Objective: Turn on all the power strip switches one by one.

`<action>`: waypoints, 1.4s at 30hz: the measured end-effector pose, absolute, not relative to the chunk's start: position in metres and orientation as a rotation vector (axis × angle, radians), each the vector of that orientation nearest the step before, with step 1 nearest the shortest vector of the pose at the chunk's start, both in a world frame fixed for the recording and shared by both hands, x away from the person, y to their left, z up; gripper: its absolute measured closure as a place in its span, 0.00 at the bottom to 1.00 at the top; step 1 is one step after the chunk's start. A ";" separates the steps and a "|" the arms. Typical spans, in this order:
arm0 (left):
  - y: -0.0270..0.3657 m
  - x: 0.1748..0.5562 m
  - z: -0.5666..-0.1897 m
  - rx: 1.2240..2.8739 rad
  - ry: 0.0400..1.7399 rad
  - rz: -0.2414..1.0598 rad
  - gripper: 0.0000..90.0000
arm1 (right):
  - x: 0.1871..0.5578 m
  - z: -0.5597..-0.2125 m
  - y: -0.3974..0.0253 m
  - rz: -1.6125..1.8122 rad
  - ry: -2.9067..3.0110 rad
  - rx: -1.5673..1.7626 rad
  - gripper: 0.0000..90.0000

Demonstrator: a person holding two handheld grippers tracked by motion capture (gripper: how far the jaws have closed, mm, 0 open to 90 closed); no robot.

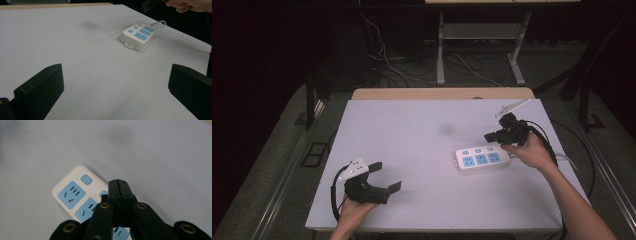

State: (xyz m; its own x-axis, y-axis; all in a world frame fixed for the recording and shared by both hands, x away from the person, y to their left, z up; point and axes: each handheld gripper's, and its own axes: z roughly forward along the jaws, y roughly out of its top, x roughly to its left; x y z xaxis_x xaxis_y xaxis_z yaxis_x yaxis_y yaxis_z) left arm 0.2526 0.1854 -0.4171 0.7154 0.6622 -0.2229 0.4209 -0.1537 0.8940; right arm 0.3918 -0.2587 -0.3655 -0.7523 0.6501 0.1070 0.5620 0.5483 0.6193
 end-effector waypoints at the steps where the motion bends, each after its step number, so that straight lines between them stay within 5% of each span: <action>1: 0.185 0.253 -0.417 1.783 0.856 0.265 0.00 | 0.392 -0.365 -0.258 0.985 2.645 1.033 1.00; 42: 0.188 0.253 -0.417 1.780 0.857 0.268 0.00 | 0.401 -0.405 -0.230 0.889 2.757 1.037 1.00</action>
State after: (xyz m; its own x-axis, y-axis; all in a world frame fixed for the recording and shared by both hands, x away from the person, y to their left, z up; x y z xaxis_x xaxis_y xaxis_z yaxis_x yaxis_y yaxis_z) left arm 0.2528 0.1875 -0.4166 0.7140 0.6638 -0.2227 0.4186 -0.1497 0.8958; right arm 0.4014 -0.2300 -0.4049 -0.7709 0.6221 0.1368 0.5849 0.6063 0.5388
